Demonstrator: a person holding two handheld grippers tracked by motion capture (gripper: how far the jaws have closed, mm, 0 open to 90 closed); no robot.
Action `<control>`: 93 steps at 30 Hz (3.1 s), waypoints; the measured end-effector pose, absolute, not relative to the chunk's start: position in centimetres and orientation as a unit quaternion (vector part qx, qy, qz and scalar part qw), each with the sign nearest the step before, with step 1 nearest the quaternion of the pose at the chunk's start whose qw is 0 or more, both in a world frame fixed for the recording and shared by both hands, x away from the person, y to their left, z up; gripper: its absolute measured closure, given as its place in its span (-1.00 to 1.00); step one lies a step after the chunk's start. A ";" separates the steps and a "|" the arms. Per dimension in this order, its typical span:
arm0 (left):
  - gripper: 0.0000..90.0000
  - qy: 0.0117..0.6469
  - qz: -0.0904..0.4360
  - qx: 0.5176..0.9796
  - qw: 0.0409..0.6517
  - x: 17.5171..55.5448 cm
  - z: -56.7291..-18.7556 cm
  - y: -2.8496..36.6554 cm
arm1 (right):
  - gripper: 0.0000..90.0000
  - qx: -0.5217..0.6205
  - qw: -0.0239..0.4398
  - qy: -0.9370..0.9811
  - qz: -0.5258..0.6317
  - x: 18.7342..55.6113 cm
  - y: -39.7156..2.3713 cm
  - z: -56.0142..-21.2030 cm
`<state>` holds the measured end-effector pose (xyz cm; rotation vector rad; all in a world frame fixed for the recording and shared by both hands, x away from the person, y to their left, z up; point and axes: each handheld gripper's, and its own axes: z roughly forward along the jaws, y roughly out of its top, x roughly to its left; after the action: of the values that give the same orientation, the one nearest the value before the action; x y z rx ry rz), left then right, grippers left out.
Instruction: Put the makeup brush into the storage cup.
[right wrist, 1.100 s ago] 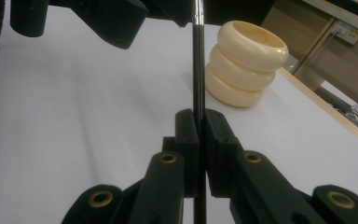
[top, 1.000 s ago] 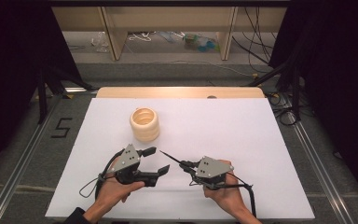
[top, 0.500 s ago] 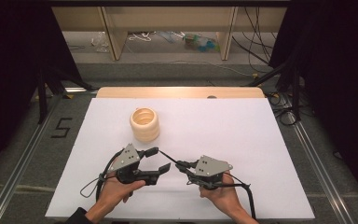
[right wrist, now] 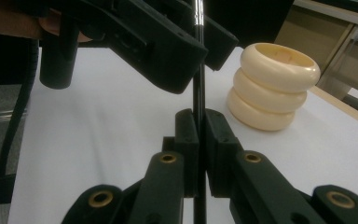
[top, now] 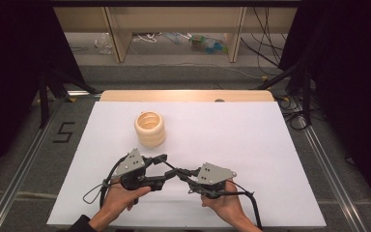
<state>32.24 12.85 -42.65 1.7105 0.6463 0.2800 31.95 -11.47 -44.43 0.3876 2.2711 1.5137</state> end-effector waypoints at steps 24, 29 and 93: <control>0.42 0.258 0.112 0.731 0.621 32.1 -42.2 13.1 | 0.90 0.134 0.191 0.796 0.558 31.7 -11.1 -44.2; 0.55 0.257 0.107 0.726 0.629 32.0 -42.2 13.1 | 0.90 0.129 0.191 0.796 0.560 31.7 -11.0 -44.2; 0.89 0.271 0.129 0.700 0.647 32.7 -40.8 15.7 | -0.43 0.257 0.223 0.807 0.483 32.3 -17.0 -42.5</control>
<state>32.71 15.68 -40.75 1.5930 0.6172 0.2924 32.29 -17.00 -42.46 0.7082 2.2271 1.3343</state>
